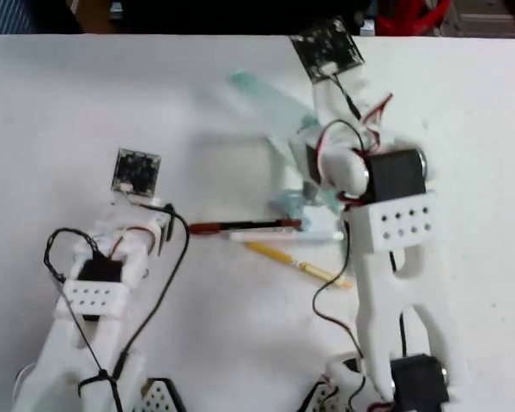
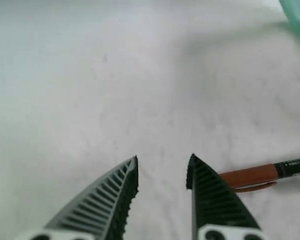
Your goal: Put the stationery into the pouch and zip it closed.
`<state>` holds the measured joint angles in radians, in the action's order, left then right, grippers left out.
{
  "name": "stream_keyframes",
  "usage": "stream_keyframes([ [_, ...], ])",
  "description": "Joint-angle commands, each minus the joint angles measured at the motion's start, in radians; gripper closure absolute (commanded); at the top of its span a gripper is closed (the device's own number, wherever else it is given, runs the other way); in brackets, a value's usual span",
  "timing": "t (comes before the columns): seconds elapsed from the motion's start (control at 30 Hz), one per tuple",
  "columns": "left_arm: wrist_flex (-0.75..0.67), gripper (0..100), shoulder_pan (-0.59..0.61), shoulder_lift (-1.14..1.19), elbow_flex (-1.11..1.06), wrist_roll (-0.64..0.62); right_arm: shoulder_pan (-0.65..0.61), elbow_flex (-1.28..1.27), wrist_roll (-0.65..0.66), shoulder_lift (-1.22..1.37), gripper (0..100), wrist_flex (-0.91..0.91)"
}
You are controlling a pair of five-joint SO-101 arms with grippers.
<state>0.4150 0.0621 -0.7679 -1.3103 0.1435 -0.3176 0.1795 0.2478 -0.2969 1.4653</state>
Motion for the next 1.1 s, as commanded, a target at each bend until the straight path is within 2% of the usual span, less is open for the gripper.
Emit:
stream_keyframes([
  [0.0,0.008,83,0.008,-0.008,0.060,-0.012,-0.062,0.195,-0.032,0.042,98.1,0.079],
  [0.27,0.005,82,-0.002,-0.008,0.066,-0.008,-0.101,0.531,-0.144,0.196,98.1,0.240],
  [0.47,0.072,78,-0.081,-0.054,0.091,-0.014,-0.154,0.629,-0.195,0.236,98.1,0.251],
  [0.6,0.181,78,-0.130,-0.231,0.078,-0.015,-0.237,0.664,-0.195,0.240,98.1,0.246],
  [0.7,0.212,78,-0.131,-0.404,0.018,-0.051,-0.269,0.700,-0.241,0.236,98.1,0.249],
  [0.83,0.241,78,-0.136,-0.662,-0.080,-0.071,-0.282,0.717,-0.299,0.228,97.9,0.252],
  [1.07,0.446,78,-0.136,-1.075,-0.135,-0.072,-0.266,0.775,-0.420,0.179,96.3,0.245],
])
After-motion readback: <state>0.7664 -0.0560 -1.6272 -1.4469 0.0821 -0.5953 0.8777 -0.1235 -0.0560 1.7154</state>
